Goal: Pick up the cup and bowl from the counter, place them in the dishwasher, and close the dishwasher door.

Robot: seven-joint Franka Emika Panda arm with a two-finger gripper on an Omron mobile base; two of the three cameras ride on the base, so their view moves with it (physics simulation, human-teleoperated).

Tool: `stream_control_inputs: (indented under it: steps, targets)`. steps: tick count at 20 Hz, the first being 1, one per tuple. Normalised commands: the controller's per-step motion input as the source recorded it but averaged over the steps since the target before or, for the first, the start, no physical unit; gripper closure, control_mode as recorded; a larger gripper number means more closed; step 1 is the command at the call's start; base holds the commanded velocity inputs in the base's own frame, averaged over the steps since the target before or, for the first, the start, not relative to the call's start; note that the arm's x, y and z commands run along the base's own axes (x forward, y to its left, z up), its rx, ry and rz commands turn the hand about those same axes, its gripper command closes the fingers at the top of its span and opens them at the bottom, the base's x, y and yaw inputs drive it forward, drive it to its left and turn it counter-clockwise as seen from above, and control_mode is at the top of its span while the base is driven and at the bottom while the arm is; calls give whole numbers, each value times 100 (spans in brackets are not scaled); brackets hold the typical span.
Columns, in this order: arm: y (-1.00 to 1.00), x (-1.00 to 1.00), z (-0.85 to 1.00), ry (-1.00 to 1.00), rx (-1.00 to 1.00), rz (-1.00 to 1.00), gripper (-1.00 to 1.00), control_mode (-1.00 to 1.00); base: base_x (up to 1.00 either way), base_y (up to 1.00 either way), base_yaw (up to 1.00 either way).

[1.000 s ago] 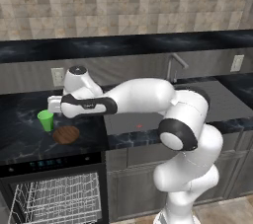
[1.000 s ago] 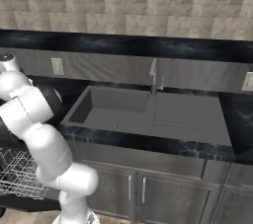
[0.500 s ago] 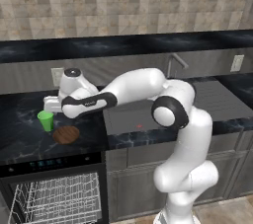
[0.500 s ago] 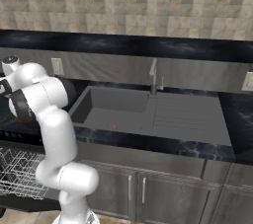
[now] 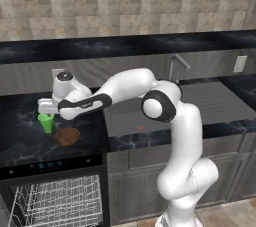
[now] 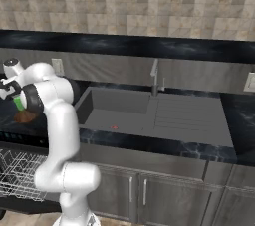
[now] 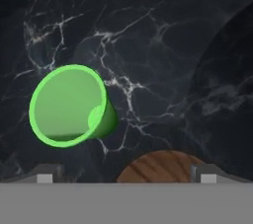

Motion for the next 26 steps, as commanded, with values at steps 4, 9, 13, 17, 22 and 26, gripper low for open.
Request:
stream_control_inputs:
  steps: [4, 9, 13, 17, 22, 26]
  targets:
    - [25, 35, -22, 0, 0, 0, -100, -100, 0, 0, 0]
    - [23, 18, -33, 0, 0, 0, -100, -100, 0, 0, 0]
    - [13, 21, -29, 0, 0, 0, -100, -100, 0, 0, 0]
    - [1, 42, -5, 0, 1, 0, -100, -100, 0, 0, 0]
    - [0, 43, -2, 0, 4, 0, -100, -100, 0, 0, 0]
    - [1, 39, -16, 0, 4, 0, 100, -100, 0, 0, 0]
